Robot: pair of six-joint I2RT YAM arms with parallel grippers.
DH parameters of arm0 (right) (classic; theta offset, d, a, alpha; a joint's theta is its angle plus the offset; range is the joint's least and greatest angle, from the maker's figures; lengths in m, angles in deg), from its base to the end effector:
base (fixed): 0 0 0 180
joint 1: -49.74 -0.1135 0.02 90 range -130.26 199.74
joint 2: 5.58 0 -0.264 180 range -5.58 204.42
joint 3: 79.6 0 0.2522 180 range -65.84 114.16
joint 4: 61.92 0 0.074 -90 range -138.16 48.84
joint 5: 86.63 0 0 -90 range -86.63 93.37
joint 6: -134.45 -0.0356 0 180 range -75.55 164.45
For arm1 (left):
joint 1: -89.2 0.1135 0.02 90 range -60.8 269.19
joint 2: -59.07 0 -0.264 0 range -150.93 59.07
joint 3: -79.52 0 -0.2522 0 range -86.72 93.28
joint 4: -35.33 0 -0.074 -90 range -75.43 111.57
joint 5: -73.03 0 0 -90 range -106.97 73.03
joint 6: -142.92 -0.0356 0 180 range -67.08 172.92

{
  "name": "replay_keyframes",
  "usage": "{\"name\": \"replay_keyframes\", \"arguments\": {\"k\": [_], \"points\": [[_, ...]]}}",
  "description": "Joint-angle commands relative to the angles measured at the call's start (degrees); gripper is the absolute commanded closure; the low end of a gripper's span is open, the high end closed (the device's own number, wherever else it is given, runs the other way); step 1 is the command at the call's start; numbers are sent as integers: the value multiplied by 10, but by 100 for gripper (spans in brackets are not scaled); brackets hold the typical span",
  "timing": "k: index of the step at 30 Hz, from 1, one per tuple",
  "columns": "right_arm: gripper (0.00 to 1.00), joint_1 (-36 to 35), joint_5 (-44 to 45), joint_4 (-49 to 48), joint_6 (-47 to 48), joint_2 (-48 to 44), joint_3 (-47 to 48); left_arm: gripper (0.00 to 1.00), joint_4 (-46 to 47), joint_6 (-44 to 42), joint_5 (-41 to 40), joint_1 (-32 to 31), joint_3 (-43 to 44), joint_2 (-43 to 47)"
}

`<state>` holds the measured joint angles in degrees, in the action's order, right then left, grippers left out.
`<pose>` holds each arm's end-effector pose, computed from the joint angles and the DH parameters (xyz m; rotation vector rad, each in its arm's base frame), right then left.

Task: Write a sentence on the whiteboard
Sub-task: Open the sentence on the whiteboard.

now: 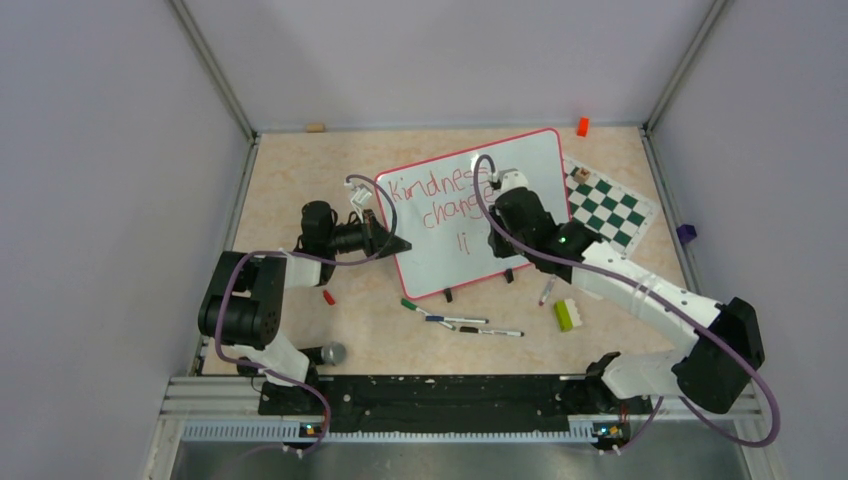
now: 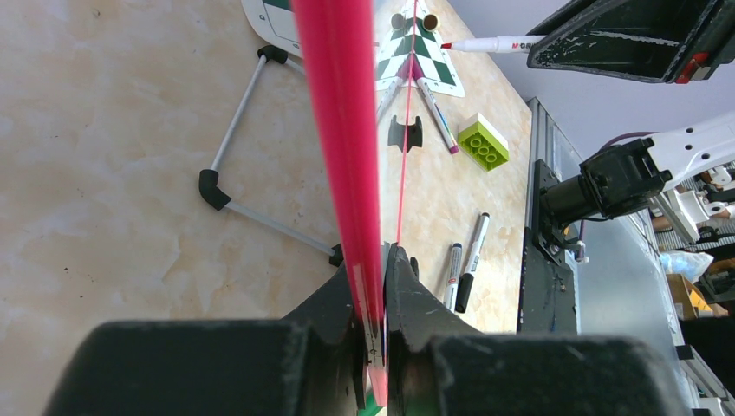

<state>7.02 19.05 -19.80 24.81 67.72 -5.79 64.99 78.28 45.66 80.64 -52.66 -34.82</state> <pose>0.2102 0.1810 0.2967 -0.3170 2.2557 0.2610 0.2915 -0.0759 0.1697 0.5342 1.8548 -1.4057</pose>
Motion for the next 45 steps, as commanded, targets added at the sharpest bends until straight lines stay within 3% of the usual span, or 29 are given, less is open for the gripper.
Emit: {"name": "replay_keyframes", "arguments": {"k": [1,16,27,45], "points": [[100,7,2,-5,14,0,27,100,-54,-67,-101,1,-17,-27],[100,7,-40,-27,21,35,42,100,-52,-66,-100,1,-16,-29],[100,7,-17,-27,21,67,54,100,-51,-66,-100,1,-16,-29],[100,7,-17,-19,12,43,-11,100,-50,-65,-100,1,-17,-29]]}}
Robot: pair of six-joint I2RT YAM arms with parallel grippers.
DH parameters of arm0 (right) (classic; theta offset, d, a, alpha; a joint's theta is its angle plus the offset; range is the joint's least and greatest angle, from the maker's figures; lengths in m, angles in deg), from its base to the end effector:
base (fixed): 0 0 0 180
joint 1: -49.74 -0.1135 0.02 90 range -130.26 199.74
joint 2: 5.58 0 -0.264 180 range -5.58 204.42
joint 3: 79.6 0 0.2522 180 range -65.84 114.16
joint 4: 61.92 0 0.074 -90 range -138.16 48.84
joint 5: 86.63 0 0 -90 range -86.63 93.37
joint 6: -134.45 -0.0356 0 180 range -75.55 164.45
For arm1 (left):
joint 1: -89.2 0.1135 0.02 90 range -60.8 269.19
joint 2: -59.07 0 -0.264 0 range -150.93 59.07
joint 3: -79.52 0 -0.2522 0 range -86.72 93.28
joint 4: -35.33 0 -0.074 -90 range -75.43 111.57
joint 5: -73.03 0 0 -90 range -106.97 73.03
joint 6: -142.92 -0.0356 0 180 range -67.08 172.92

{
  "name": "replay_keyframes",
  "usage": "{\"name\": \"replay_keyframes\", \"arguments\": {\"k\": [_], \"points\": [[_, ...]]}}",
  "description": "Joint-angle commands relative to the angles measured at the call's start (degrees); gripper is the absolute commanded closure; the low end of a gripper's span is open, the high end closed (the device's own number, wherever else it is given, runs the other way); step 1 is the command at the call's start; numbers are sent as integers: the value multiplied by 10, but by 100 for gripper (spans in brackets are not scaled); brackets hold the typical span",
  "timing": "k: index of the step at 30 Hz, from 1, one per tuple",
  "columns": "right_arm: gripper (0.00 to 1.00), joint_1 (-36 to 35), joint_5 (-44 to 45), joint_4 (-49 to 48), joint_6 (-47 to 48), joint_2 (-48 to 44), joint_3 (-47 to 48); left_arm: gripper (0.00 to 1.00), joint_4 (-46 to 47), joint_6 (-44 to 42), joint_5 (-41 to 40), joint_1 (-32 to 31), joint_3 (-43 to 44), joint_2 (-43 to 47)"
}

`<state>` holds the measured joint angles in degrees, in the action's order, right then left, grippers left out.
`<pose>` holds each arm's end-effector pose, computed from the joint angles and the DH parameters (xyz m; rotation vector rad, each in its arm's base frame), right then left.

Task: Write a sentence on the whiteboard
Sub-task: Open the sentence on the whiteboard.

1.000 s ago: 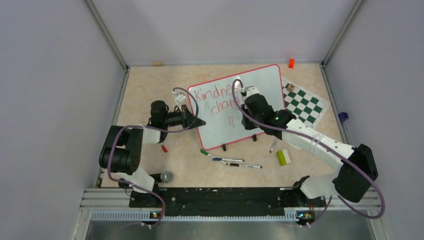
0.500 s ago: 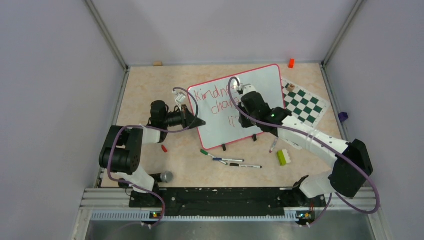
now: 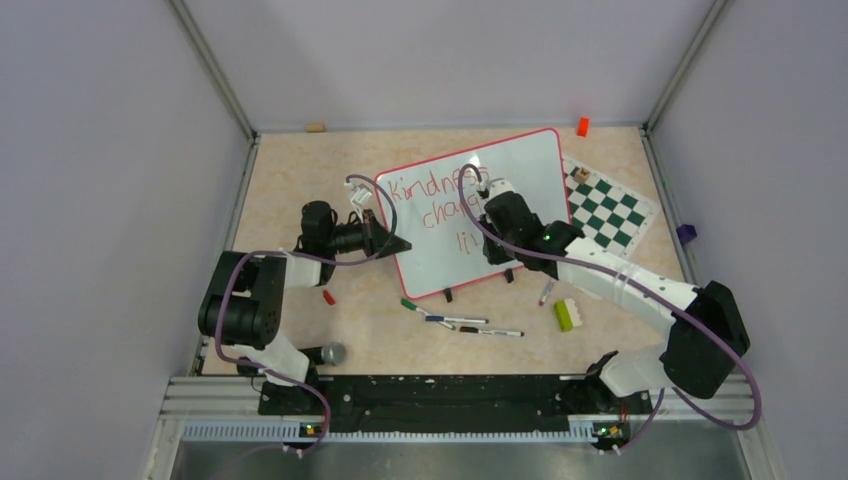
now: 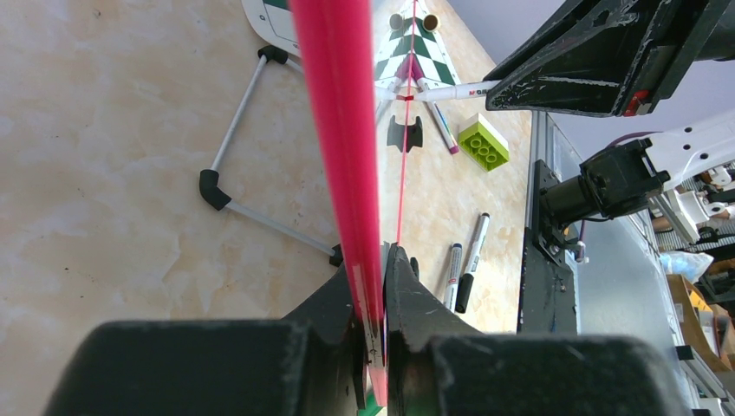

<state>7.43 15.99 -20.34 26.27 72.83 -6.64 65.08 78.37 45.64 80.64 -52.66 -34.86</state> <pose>0.2213 0.1909 0.2686 -0.3957 2.3465 0.2442 0.2916 -0.0759 0.1697 0.5331 1.8549 -1.4061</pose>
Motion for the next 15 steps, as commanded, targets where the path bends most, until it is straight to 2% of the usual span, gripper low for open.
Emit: {"name": "replay_keyframes", "arguments": {"k": [1,15], "points": [[100,3,17,-14,-3,-6,-1,100,-51,-66,-100,1,-17,-29],[100,11,49,-1,21,26,78,100,-51,-66,-100,1,-16,-28]]}}
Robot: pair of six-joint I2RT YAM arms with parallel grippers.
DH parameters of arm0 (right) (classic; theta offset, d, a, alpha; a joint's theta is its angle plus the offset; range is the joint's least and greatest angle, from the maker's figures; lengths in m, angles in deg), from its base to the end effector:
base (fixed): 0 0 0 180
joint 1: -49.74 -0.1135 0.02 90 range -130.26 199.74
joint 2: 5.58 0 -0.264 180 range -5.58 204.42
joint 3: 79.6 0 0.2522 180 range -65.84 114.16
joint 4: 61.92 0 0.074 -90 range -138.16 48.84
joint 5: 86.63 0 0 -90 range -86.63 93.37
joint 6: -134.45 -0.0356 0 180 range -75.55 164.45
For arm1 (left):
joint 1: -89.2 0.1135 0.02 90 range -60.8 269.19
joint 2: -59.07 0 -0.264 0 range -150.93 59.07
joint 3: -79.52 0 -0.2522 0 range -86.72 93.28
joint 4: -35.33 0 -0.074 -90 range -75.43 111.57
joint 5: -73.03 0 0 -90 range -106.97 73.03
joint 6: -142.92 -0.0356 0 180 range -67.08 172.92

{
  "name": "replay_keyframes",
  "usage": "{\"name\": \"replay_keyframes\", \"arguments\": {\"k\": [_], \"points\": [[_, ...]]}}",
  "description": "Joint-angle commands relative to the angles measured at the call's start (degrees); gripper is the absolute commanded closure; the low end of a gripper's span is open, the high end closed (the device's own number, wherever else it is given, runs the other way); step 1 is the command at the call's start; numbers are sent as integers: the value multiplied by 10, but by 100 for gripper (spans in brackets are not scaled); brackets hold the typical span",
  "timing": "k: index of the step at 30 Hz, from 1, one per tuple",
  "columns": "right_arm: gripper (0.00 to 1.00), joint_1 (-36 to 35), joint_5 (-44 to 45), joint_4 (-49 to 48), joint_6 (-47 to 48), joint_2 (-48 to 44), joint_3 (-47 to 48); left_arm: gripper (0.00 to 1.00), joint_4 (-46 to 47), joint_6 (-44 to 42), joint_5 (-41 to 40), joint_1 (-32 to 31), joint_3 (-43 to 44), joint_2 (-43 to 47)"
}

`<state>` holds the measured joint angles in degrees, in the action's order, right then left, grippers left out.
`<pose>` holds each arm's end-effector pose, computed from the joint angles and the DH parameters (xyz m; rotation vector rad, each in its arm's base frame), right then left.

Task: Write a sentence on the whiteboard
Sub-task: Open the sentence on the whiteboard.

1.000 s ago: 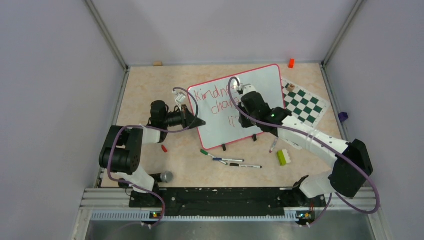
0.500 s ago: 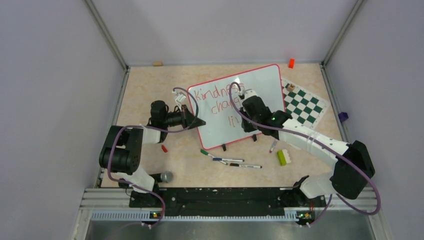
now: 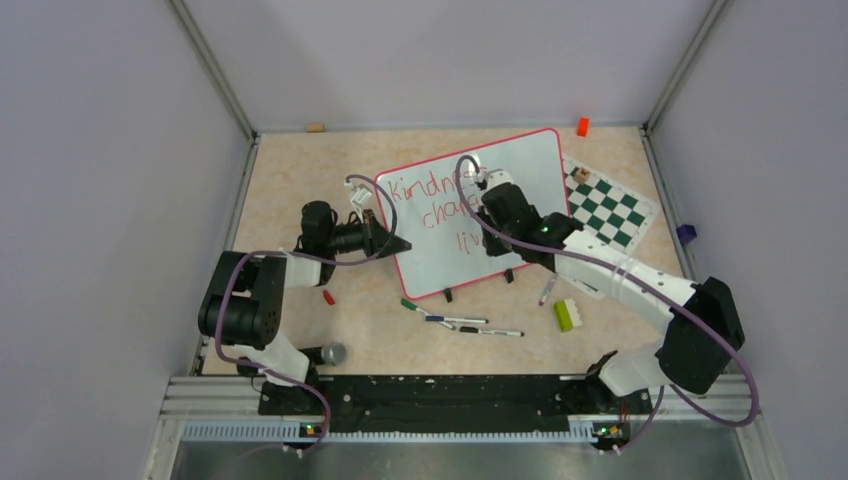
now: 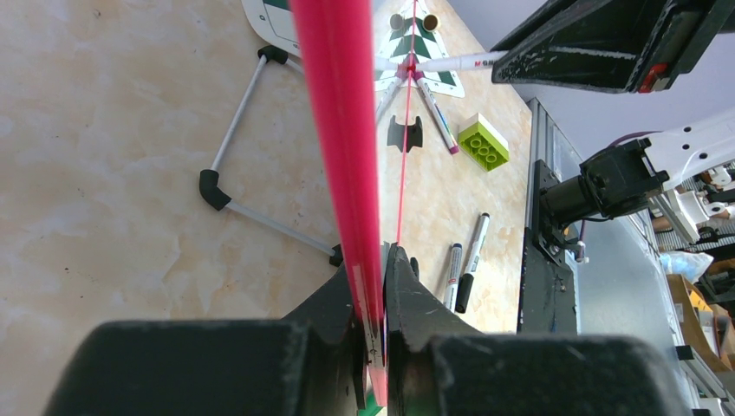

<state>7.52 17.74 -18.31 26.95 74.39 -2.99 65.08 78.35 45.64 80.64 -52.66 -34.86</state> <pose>0.2280 0.1949 0.2794 -0.3913 2.3346 0.2056 0.2916 -0.0759 0.1697 0.5334 1.8547 -1.4058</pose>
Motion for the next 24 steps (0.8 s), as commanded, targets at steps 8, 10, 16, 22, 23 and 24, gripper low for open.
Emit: {"name": "replay_keyframes", "arguments": {"k": [8,10,16,22,23,24], "points": [[100,13,31,-17,16,2,41,100,-51,-65,-100,1,-17,-28],[100,12,24,-14,17,-10,40,100,-51,-65,-100,1,-16,-28],[100,15,-2,7,27,-48,39,100,-51,-65,-100,1,-17,-28],[100,16,-1,20,27,-49,29,100,-51,-65,-100,1,-17,-28],[100,16,2,20,27,-46,27,100,-51,-65,-100,1,-17,-28],[100,16,4,19,27,-43,26,100,-51,-65,-100,1,-18,-28]]}}
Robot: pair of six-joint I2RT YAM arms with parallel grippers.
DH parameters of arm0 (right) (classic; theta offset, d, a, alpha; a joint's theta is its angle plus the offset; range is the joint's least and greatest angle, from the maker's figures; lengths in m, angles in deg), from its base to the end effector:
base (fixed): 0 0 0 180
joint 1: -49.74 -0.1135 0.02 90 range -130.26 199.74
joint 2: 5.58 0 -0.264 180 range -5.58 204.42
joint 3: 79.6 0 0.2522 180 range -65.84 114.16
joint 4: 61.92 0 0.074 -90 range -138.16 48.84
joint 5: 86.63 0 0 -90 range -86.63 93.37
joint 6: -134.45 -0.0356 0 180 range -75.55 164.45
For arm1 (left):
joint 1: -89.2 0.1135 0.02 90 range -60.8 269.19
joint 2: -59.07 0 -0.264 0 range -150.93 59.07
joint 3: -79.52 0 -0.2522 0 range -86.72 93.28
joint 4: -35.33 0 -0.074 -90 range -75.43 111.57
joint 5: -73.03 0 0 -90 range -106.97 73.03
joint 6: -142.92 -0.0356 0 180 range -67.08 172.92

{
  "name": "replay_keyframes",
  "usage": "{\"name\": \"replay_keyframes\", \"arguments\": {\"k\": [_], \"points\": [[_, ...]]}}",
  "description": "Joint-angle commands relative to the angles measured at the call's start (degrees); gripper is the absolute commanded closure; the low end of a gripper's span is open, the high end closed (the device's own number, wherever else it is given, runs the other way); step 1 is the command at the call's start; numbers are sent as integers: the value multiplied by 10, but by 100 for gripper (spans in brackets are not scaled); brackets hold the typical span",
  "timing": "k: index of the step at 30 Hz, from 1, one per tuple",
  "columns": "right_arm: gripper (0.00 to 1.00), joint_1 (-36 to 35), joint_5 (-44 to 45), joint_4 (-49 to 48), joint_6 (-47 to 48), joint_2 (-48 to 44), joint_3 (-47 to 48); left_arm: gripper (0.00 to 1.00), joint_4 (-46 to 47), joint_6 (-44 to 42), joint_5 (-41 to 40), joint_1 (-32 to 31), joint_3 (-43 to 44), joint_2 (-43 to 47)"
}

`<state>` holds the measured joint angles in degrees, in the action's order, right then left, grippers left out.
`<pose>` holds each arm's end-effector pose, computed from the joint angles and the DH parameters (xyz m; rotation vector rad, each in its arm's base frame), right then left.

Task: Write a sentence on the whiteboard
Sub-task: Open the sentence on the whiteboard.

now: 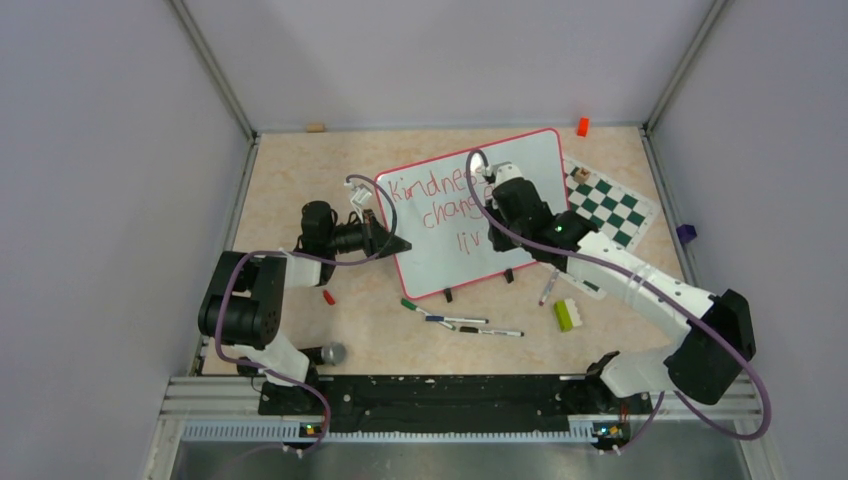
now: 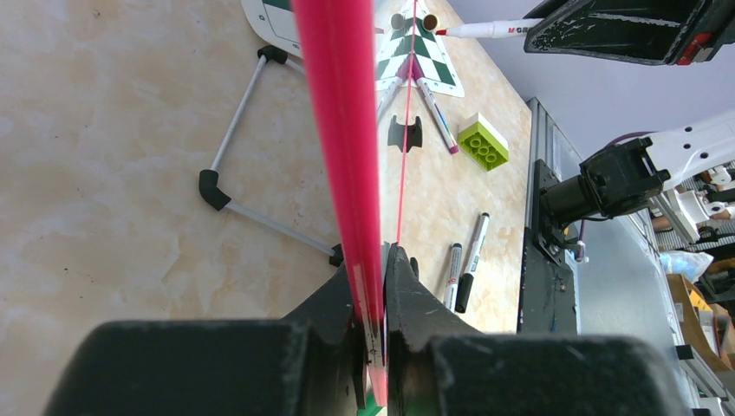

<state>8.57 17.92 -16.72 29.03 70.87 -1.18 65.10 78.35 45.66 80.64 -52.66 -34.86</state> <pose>0.2236 0.1837 0.3045 -0.3890 2.2718 0.2130 0.2916 -0.0759 0.1697 0.5338 1.8543 -1.4060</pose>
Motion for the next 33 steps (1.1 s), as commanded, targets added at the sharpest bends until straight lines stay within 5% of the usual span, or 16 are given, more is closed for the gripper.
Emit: {"name": "replay_keyframes", "arguments": {"k": [1,33], "points": [[100,6,7,2,6,-5,7,100,-51,-65,-100,1,-18,-28],[100,13,78,-6,10,43,13,100,-51,-65,-100,1,-18,-28]]}}
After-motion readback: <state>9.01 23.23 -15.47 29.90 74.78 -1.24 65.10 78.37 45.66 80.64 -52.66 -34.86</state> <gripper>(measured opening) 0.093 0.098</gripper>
